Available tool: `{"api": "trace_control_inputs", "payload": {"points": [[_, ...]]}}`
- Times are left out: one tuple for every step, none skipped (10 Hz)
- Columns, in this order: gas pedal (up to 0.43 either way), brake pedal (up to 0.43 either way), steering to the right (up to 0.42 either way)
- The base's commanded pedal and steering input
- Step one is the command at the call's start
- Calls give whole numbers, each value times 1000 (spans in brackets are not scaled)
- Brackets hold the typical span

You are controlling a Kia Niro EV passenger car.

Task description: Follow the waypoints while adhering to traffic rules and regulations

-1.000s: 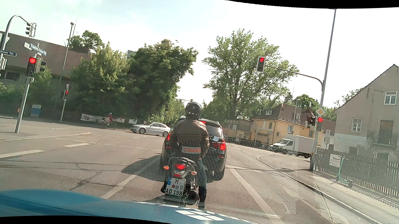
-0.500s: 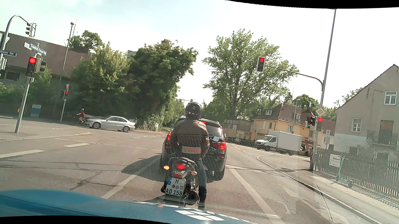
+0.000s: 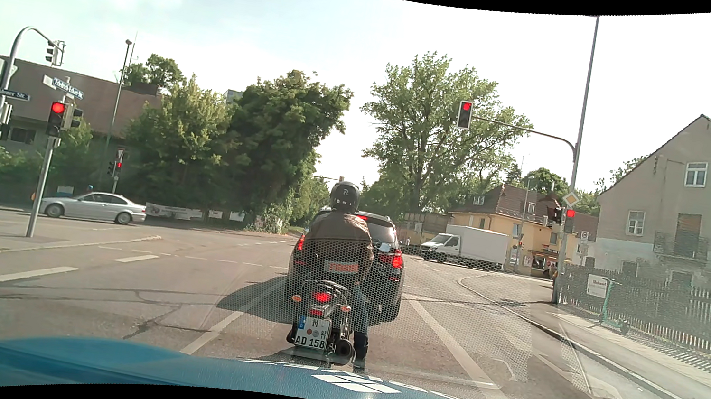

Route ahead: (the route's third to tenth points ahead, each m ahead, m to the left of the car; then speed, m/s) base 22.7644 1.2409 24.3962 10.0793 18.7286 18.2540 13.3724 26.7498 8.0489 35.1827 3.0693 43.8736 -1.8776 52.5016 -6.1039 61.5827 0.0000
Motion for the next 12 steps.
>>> {"api": "trace_control_inputs", "payload": {"points": [[0,317,-11],[0,311,-11],[0,317,-11],[0,317,-11],[0,317,-11],[0,317,-11],[0,317,-11],[0,317,-11],[0,317,-11],[0,317,-11],[0,317,-11],[0,317,-11]]}}
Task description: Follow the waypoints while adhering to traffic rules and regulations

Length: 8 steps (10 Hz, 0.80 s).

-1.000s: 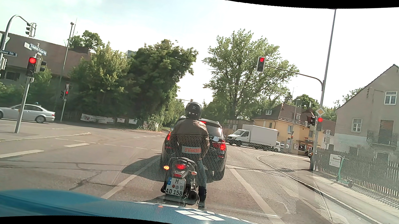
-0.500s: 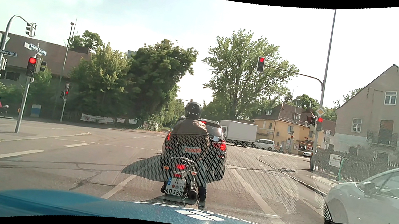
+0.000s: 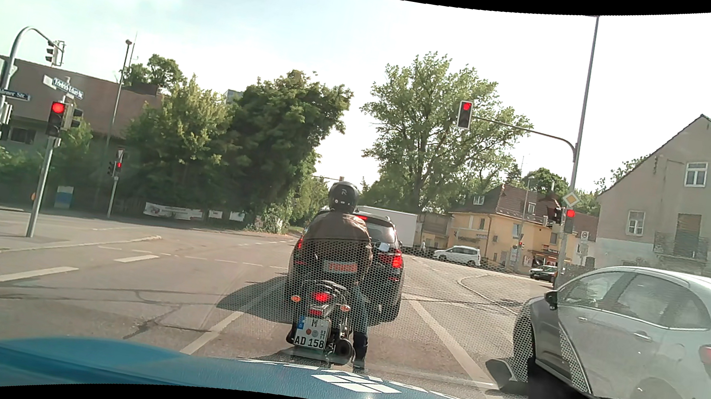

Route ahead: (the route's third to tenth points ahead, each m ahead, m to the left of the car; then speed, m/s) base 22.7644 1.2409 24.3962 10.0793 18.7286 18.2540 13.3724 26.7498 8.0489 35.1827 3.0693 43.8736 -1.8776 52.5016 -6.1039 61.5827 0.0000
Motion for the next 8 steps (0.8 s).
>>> {"api": "trace_control_inputs", "payload": {"points": [[0,317,-11],[0,317,-11],[0,317,-11],[0,317,-11],[0,317,-11],[0,317,-11],[0,317,-11],[0,317,-11]]}}
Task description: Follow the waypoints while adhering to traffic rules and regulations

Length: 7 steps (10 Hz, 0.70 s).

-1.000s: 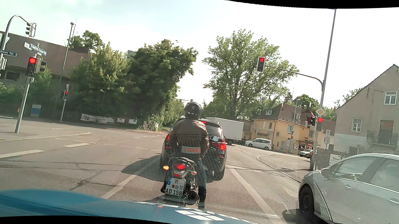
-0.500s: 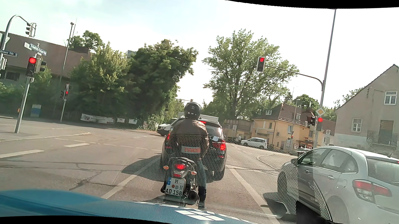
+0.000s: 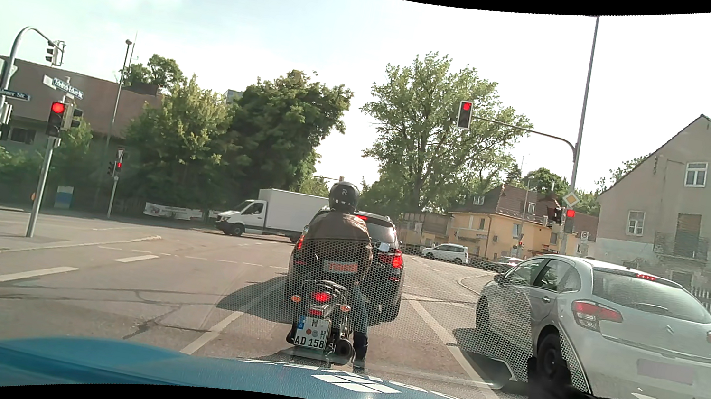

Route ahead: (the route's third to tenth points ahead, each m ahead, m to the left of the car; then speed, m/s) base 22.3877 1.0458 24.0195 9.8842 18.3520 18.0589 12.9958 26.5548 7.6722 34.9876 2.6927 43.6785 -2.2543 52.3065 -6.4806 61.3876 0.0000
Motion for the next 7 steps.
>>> {"api": "trace_control_inputs", "payload": {"points": [[0,317,-11],[0,317,-11],[0,317,-11],[0,317,-11],[0,317,-11],[0,317,-11],[0,317,-11]]}}
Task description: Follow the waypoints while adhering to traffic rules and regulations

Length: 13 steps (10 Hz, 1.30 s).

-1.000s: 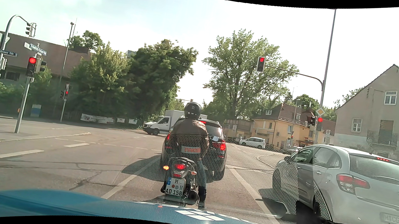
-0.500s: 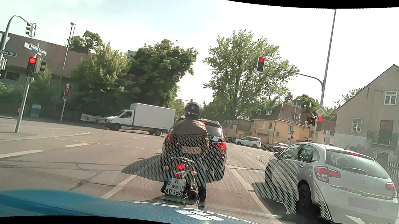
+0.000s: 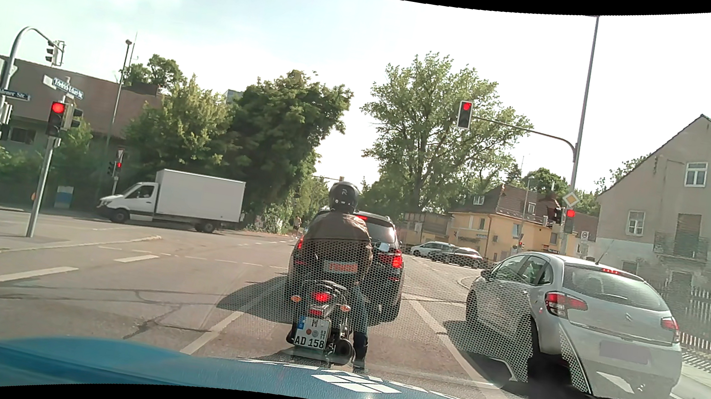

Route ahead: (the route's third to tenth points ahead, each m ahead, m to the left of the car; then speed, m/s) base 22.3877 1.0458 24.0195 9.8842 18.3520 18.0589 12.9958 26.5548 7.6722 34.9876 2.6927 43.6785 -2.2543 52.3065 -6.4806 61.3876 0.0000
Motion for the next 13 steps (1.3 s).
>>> {"api": "trace_control_inputs", "payload": {"points": [[0,317,-11],[0,317,-11],[0,317,-11],[0,317,-11],[0,317,-11],[0,311,-11],[0,317,-11],[0,317,-11],[0,317,-11],[0,317,-11],[0,317,-11],[0,317,-10],[0,317,-11]]}}
